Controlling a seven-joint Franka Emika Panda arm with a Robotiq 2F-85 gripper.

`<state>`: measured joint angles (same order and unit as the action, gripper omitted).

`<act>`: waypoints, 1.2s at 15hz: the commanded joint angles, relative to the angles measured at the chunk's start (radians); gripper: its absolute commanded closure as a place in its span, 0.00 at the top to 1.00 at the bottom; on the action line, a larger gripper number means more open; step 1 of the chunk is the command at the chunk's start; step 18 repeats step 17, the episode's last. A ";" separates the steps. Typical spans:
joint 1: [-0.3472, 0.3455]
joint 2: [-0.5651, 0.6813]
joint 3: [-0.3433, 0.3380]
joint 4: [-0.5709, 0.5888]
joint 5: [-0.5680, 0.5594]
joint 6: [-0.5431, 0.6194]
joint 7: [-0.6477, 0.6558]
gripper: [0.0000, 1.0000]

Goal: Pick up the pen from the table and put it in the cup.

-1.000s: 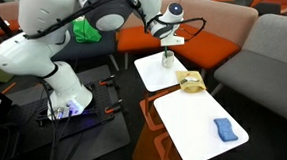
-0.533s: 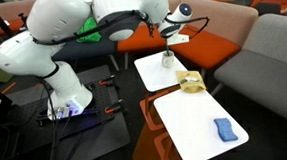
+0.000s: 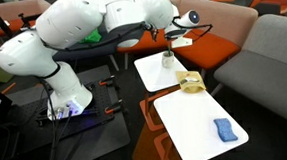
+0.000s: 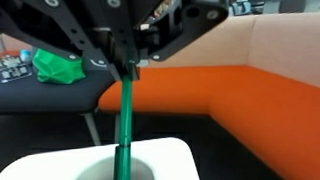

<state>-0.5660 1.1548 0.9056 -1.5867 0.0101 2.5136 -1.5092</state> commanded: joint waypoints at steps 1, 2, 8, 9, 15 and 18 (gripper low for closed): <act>0.028 0.021 -0.037 0.069 0.087 -0.063 -0.053 0.03; 0.026 0.025 -0.045 0.074 0.109 -0.071 -0.064 0.03; 0.019 -0.015 -0.097 0.035 0.208 -0.087 -0.061 0.51; 0.019 -0.025 -0.099 0.027 0.217 -0.079 -0.060 0.59; 0.112 -0.236 -0.221 -0.098 0.215 -0.026 0.178 1.00; 0.163 -0.310 -0.276 -0.142 0.205 -0.058 0.259 1.00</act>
